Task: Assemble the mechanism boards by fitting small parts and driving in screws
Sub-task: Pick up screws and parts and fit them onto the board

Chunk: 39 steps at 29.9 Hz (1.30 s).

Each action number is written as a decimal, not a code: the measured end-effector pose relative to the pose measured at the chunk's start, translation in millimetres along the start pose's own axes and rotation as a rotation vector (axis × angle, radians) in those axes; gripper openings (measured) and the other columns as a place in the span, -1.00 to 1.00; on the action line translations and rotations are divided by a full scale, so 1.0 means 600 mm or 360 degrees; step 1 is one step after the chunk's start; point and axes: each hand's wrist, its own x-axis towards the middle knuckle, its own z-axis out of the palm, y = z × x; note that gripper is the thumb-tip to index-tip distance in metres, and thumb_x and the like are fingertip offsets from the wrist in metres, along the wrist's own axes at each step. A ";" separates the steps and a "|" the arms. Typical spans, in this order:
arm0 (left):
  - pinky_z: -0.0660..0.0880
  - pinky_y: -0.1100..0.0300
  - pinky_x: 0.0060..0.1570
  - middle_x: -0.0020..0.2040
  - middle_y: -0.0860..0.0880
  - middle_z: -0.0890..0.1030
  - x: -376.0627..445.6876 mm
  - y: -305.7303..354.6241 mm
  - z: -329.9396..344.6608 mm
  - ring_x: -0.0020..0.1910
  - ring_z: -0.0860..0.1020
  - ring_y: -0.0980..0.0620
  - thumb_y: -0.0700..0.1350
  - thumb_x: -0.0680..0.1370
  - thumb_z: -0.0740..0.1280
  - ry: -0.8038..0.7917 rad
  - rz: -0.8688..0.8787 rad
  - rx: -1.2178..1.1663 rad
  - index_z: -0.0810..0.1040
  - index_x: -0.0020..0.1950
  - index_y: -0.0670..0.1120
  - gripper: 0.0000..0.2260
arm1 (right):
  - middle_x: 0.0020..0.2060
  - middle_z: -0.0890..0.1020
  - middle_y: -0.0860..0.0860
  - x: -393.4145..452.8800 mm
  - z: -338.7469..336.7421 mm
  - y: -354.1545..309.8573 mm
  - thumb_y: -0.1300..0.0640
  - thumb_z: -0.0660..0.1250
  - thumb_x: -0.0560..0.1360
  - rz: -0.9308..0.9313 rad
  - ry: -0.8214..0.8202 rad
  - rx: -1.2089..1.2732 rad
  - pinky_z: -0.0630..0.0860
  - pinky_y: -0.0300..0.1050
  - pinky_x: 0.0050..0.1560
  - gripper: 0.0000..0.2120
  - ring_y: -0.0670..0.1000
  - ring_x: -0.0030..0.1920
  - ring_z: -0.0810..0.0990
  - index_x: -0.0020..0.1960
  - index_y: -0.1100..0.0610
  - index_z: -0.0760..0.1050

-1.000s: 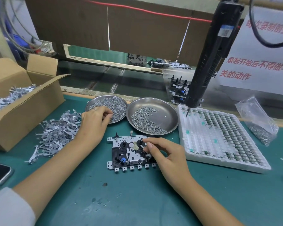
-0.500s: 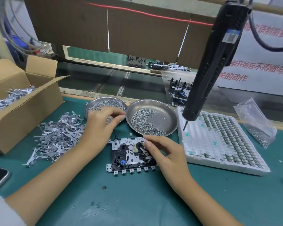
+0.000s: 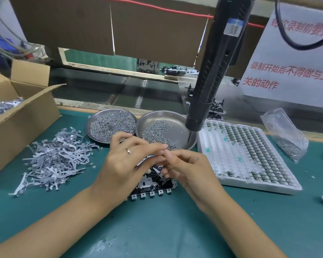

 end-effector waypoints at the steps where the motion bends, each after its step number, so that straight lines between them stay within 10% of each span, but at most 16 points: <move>1: 0.34 0.06 0.05 -0.07 0.16 0.63 -0.001 0.000 0.000 -0.13 0.57 0.15 -0.12 0.48 0.42 0.0016 0.0008 0.0017 0.52 0.14 -0.02 -0.75 | -0.26 0.67 0.10 -0.001 0.001 0.001 0.04 0.41 0.37 -0.0028 0.0018 -0.0018 0.51 -0.21 -0.21 -0.71 0.00 -0.32 0.54 -0.07 0.26 0.65; 10: 0.35 0.05 -0.01 -0.11 0.17 0.63 -0.002 0.023 0.002 -0.15 0.56 0.19 -0.18 0.42 0.48 0.0120 -0.0215 -0.0084 0.50 0.15 -0.01 -0.66 | -0.38 0.61 0.01 -0.013 0.025 0.018 0.05 0.31 0.49 -0.0486 0.0254 -0.0408 0.53 -0.17 -0.22 -0.83 -0.06 -0.35 0.57 -0.16 0.14 0.57; 16: 0.47 -0.13 0.05 -0.14 0.21 0.66 -0.003 0.049 0.003 0.04 0.56 -0.04 0.11 0.40 0.38 0.0066 -0.0937 -0.0562 0.53 0.10 0.29 -0.72 | -0.42 0.54 -0.01 -0.014 0.030 0.035 0.08 0.18 0.56 -0.0726 0.0433 -0.0773 0.49 -0.04 -0.28 -0.81 -0.01 -0.36 0.54 -0.17 0.09 0.47; 24: 0.51 -0.21 0.01 -0.16 0.07 0.67 -0.002 0.054 0.010 -0.07 0.62 0.02 0.05 0.39 0.42 0.0142 -0.1010 -0.0782 0.54 0.02 0.23 -0.77 | -0.37 0.51 0.02 -0.011 0.035 0.045 -0.07 0.09 0.58 -0.0779 0.0472 -0.0877 0.44 -0.21 -0.32 -0.74 -0.04 -0.37 0.50 -0.16 0.06 0.40; 29: 0.34 0.02 0.12 -0.17 0.21 0.62 0.006 0.000 -0.007 -0.07 0.57 0.18 0.05 0.46 0.40 0.0046 -0.0794 -0.0131 0.54 0.06 0.18 -0.81 | -0.38 0.49 0.03 -0.006 0.029 0.044 -0.10 0.15 0.57 -0.0699 0.0544 -0.0874 0.43 -0.06 -0.31 -0.74 0.03 -0.37 0.47 -0.19 0.03 0.41; 33: 0.08 0.13 -0.06 -0.16 0.10 0.63 0.011 -0.097 -0.030 -0.03 0.52 -0.08 -0.07 0.53 0.36 -0.0160 -0.0854 0.0713 0.59 0.12 0.00 -0.83 | -0.41 0.47 -0.03 -0.003 0.021 0.040 -0.09 0.18 0.55 -0.0671 0.0584 -0.0813 0.38 -0.27 -0.37 -0.77 -0.12 -0.40 0.42 -0.19 0.01 0.45; 39: 0.18 0.07 0.11 -0.05 -0.05 0.68 0.011 -0.117 -0.036 -0.01 0.52 -0.08 -0.12 0.57 0.31 -0.0297 -0.1042 0.0763 0.61 0.16 -0.02 -0.82 | -0.44 0.47 -0.18 -0.003 0.019 0.038 -0.08 0.23 0.49 -0.0590 0.0560 -0.0762 0.36 -0.33 -0.34 -0.81 -0.17 -0.40 0.43 -0.21 -0.01 0.49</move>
